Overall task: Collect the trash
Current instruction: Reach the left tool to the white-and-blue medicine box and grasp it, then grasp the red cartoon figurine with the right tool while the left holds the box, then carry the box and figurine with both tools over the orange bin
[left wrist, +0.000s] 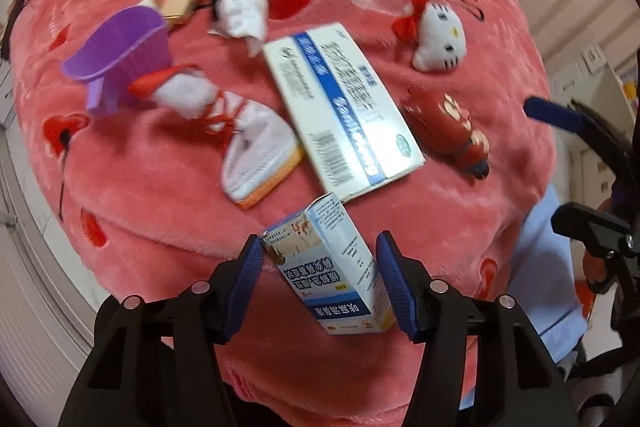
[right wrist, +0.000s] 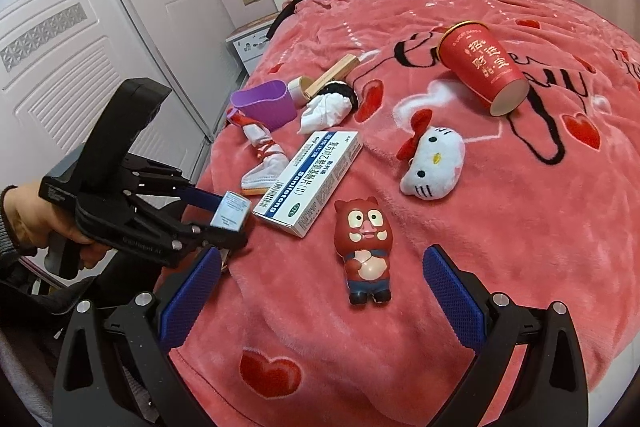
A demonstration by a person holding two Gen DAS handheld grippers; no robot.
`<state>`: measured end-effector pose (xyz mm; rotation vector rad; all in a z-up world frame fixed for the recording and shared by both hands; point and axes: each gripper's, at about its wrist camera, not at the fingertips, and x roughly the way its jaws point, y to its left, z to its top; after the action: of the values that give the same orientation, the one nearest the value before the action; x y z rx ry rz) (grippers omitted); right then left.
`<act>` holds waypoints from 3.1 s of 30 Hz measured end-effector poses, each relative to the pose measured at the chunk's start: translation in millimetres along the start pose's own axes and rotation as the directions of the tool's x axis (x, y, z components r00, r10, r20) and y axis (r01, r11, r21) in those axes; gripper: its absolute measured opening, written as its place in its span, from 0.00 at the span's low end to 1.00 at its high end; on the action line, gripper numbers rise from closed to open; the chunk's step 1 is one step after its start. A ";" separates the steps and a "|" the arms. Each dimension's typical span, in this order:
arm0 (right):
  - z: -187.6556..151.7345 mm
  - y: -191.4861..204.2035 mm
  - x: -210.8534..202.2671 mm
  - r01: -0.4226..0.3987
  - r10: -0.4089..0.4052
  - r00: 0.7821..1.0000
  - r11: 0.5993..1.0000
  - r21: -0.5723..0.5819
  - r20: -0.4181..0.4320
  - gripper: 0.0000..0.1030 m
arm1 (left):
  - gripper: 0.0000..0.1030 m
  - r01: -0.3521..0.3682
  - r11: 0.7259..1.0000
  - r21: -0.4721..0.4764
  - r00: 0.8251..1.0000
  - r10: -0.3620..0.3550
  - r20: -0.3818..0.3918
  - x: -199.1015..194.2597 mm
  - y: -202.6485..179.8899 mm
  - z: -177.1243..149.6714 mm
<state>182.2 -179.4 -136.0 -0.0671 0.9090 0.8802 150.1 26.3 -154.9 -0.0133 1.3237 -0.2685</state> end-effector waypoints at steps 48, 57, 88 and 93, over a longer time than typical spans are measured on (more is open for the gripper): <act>-1.4 -15.3 56.7 0.044 -0.066 0.988 0.987 -0.152 -0.138 0.36 | 0.50 0.009 0.899 0.438 0.989 -0.073 0.128 -2.0 -12.5 10.5; 0.9 12.3 3.0 0.052 -0.070 0.995 0.976 -0.212 -0.077 0.36 | 0.50 -0.042 0.855 0.516 0.983 -0.057 0.173 -37.2 -42.8 1.0; -217.2 -103.7 -286.3 0.514 -0.569 0.822 0.765 0.388 0.033 0.36 | 0.50 0.090 0.230 0.969 0.924 -0.382 0.005 2.4 -392.5 38.7; -258.3 -134.9 -299.9 0.531 -0.601 0.799 0.696 0.483 -0.012 0.36 | 0.50 0.146 0.196 0.970 0.913 -0.405 -0.056 34.1 -429.8 42.5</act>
<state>14.7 -562.5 -128.0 0.1297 0.8650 0.0623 118.1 -403.1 -107.3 0.7890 0.7052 -1.3834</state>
